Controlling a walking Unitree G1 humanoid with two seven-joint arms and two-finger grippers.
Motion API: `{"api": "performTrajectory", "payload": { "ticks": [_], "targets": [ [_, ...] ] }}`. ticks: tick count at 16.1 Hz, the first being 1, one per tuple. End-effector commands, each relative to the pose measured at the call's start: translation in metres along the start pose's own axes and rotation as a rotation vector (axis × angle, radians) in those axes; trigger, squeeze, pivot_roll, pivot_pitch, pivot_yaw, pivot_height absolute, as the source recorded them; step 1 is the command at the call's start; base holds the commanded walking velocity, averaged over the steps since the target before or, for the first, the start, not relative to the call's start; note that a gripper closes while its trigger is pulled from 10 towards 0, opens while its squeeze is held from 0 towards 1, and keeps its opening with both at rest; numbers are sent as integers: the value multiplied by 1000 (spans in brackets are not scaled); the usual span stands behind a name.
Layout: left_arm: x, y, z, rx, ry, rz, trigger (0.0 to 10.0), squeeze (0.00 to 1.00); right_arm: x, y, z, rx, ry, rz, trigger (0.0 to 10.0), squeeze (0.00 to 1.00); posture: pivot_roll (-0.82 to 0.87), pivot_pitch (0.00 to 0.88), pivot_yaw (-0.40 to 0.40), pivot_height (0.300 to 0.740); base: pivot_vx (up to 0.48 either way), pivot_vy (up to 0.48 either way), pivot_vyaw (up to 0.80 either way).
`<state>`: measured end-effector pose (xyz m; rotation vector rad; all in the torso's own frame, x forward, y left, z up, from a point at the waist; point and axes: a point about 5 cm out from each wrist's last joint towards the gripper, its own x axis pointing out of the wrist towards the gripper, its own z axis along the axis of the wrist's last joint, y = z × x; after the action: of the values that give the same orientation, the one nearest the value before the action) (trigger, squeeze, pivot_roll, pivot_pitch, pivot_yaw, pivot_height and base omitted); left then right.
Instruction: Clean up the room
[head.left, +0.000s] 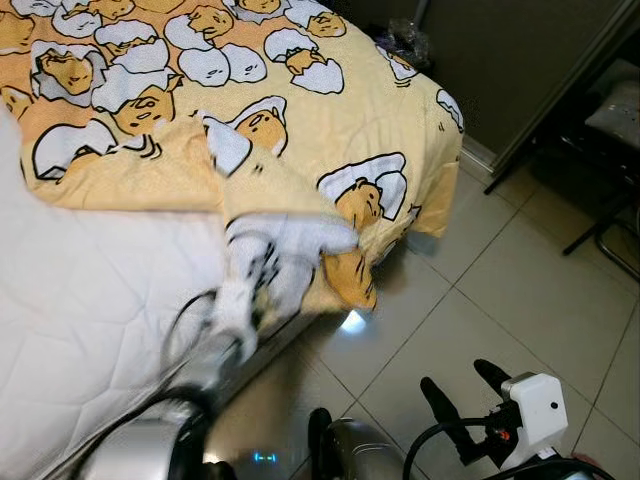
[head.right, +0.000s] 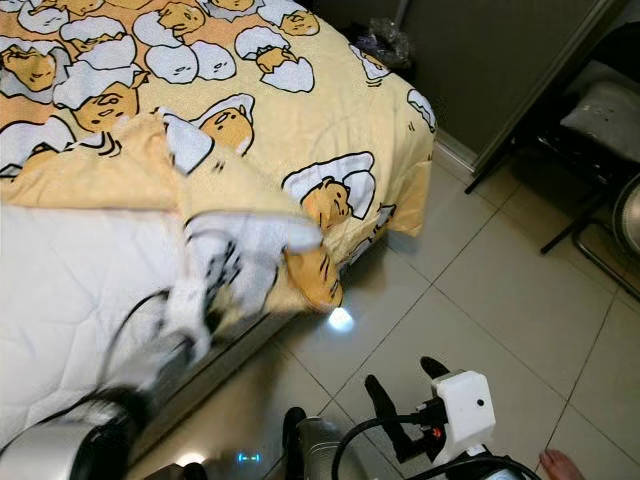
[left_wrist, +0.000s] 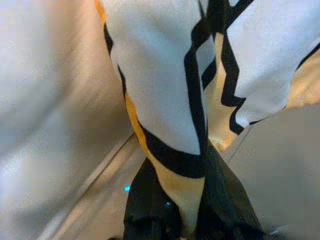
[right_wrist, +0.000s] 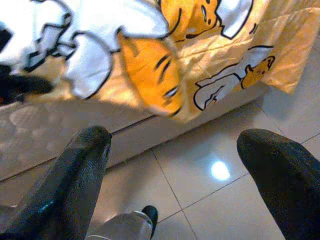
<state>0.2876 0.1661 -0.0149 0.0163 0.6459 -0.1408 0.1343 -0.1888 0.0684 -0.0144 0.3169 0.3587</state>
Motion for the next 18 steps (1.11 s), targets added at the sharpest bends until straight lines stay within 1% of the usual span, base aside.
{"api": "performTrajectory", "payload": {
  "ticks": [1, 2, 3, 4, 5, 6, 7, 8, 9, 10, 12, 13, 15, 16, 17, 18],
  "targets": [
    [-1, -5, -8, 53, 15, -47, 0, 0, -2, -4, -2, 9, 6, -2, 10000, 0, -347, 179, -94, 740, 0, 0, 0],
    [-4, -4, -10, 48, -6, -93, 0, 0, 1, -4, -1, 11, -1, 2, 10000, 0, -333, 172, -94, 740, 0, 0, 0],
    [-6, -4, -13, 97, -26, -152, 0, 0, 4, -4, 0, 12, -6, 6, 10000, 0, -319, 165, -94, 740, 0, 0, 0],
    [-10, -3, -18, 177, -29, -202, 0, 0, 7, -3, 1, 13, -11, 12, 10000, 0, -312, 163, -95, 740, 0, 0, 0],
    [-14, -1, -28, 217, -11, -241, 0, 0, 9, -1, 2, 13, -16, 25, 10000, 0, -307, 159, -97, 740, 0, 0, 0],
    [-18, -1, -36, 302, 6, -283, 0, 0, 11, 0, 4, 12, -19, 35, 10000, 0, -302, 156, -98, 740, 0, 0, 0],
    [-20, -6, -39, 319, -4, -350, 0, 0, 13, 0, 5, 10, -21, 41, 10000, 0, -299, 154, -99, 740, 0, 0, 0],
    [-21, -13, -37, 313, -29, -418, 0, 0, 14, -1, 6, 8, -22, 44, 10000, 0, -297, 150, -98, 740, 0, 0, 0],
    [-21, -17, -37, 307, -37, -453, 0, 0, 15, -2, 6, 7, -22, 46, 10000, 0, -294, 147, -98, 740, 0, 0, 0],
    [-22, -27, -35, 306, -55, -532, 0, 0, 17, -3, 6, 5, -23, 48, 10000, 0, -290, 139, -96, 740, 0, 0, 0],
    [-25, -52, -32, 281, -90, -731, 0, 0, 20, -4, 6, 2, -26, 56, 10000, 0, -286, 130, -94, 740, 0, 0, 0],
    [-26, -58, -33, 283, -86, -787, 0, 0, 22, -4, 6, 1, -26, 57, 10000, 0, -282, 126, -95, 740, 0, 0, 0],
    [-32, -74, -35, 291, -68, -973, 0, 0, 27, -6, 5, -7, -26, 65, 10000, 0, -278, 108, -96, 740, 0, 0, 0],
    [-33, -76, -34, 296, -70, -1002, 0, 0, 28, -7, 5, -9, -27, 66, 10000, 0, -278, 105, -96, 740, 0, 0, 0],
    [-32, -82, -26, 292, -89, -1045, 0, 0, 35, -10, 5, -14, -35, 67, 10000, 0, -271, 77, -86, 740, 0, 0, 0],
    [-30, -87, -15, 275, -112, -1064, 0, 0, 42, -14, 5, -16, -46, 67, 10000, 0, -266, 49, -73, 740, 0, 0, 0]
  ]
}}
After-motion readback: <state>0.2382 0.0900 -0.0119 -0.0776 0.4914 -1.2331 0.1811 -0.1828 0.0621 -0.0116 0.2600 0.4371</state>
